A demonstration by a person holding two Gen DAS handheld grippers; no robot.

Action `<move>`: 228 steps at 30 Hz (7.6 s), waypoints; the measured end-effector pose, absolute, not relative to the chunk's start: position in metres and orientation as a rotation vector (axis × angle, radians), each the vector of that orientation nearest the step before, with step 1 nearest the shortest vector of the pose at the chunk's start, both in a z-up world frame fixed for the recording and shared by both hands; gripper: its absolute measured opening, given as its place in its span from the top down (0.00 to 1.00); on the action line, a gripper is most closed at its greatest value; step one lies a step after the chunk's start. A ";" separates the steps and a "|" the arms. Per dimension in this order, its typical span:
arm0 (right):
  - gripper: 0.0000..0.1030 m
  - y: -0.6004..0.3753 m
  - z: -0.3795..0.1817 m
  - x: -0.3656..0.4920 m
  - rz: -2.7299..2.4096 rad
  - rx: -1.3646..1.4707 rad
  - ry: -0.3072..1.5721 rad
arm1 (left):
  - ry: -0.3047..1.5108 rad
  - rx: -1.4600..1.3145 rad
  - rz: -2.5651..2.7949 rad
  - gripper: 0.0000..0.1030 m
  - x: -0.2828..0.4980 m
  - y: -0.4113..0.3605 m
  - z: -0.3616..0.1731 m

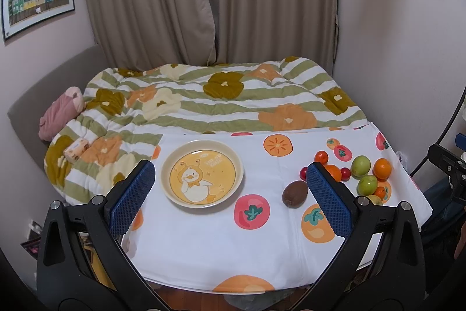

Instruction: Organize fruits

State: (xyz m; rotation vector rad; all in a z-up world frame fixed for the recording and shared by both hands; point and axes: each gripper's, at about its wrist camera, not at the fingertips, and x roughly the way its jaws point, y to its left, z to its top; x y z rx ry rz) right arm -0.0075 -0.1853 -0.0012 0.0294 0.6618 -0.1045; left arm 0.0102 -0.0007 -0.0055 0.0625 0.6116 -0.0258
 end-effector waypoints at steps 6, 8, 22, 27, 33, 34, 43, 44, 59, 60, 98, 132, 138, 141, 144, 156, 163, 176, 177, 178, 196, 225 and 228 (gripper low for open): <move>0.00 -0.185 -0.002 -0.008 -0.104 0.027 0.661 | 0.612 0.064 -0.025 0.00 0.011 -0.002 -0.006; 0.00 -0.185 -0.002 -0.008 -0.105 0.026 0.661 | 0.612 0.065 -0.024 0.00 0.010 -0.002 -0.006; 0.00 -0.184 -0.001 -0.008 -0.106 0.026 0.660 | 0.610 0.062 -0.024 0.00 0.007 0.003 -0.007; 0.00 -0.183 -0.001 -0.008 -0.106 0.027 0.659 | 0.610 0.064 -0.023 0.00 0.009 0.002 -0.007; 0.00 -0.183 -0.001 -0.008 -0.106 0.026 0.659 | 0.612 0.063 -0.021 0.00 0.008 0.003 -0.007; 0.00 -0.183 -0.001 -0.008 -0.106 0.026 0.659 | 0.611 0.068 -0.019 0.00 0.007 0.003 -0.007; 0.00 -0.182 0.002 -0.009 -0.096 -0.006 0.648 | 0.608 0.082 -0.022 0.00 0.003 -0.001 -0.007; 0.00 -0.181 0.003 -0.011 -0.097 -0.004 0.646 | 0.606 0.087 -0.020 0.00 0.003 -0.002 -0.006; 0.00 -0.180 0.003 -0.013 -0.097 -0.005 0.643 | 0.609 0.087 -0.024 0.00 0.004 -0.005 -0.004; 0.00 -0.180 0.003 -0.013 -0.097 -0.004 0.643 | 0.610 0.086 -0.025 0.00 0.004 -0.004 -0.004; 0.00 -0.197 -0.122 0.004 -0.236 0.157 0.737 | 0.777 0.329 -0.443 0.00 0.095 -0.064 -0.149; 0.10 -0.222 -0.224 0.047 -0.356 0.309 0.905 | 0.907 0.484 -0.619 0.30 0.150 -0.112 -0.242; 0.14 -0.225 -0.226 0.054 -0.365 0.317 0.927 | 0.907 0.476 -0.625 0.46 0.150 -0.115 -0.242; 0.16 -0.227 -0.227 0.053 -0.367 0.323 0.930 | 0.904 0.479 -0.621 0.47 0.150 -0.115 -0.242; 0.21 -0.228 -0.227 0.055 -0.371 0.317 0.937 | 0.901 0.479 -0.614 0.48 0.149 -0.115 -0.242; 0.32 -0.231 -0.227 0.053 -0.343 0.289 0.933 | 0.879 0.476 -0.568 0.49 0.142 -0.113 -0.235; 0.32 -0.228 -0.214 0.049 -0.296 0.282 0.913 | 0.859 0.440 -0.530 0.49 0.134 -0.108 -0.212; 0.32 -0.219 -0.127 0.069 -0.062 0.122 0.830 | 0.808 0.280 -0.293 0.49 0.117 -0.078 -0.123; 0.32 -0.217 -0.121 0.074 -0.033 0.106 0.823 | 0.806 0.268 -0.270 0.49 0.117 -0.075 -0.118; 0.32 -0.214 -0.118 0.076 -0.013 0.095 0.818 | 0.802 0.255 -0.243 0.49 0.117 -0.070 -0.113; 0.32 -0.088 -0.107 0.176 0.338 -0.014 0.800 | 0.806 0.129 0.019 0.49 0.166 0.061 -0.100; 0.32 0.008 -0.179 0.261 0.174 0.060 0.934 | 0.950 0.288 -0.261 0.16 0.261 0.109 -0.214; 0.32 0.008 -0.180 0.259 0.173 0.060 0.935 | 0.883 0.287 -0.284 0.00 0.253 0.110 -0.201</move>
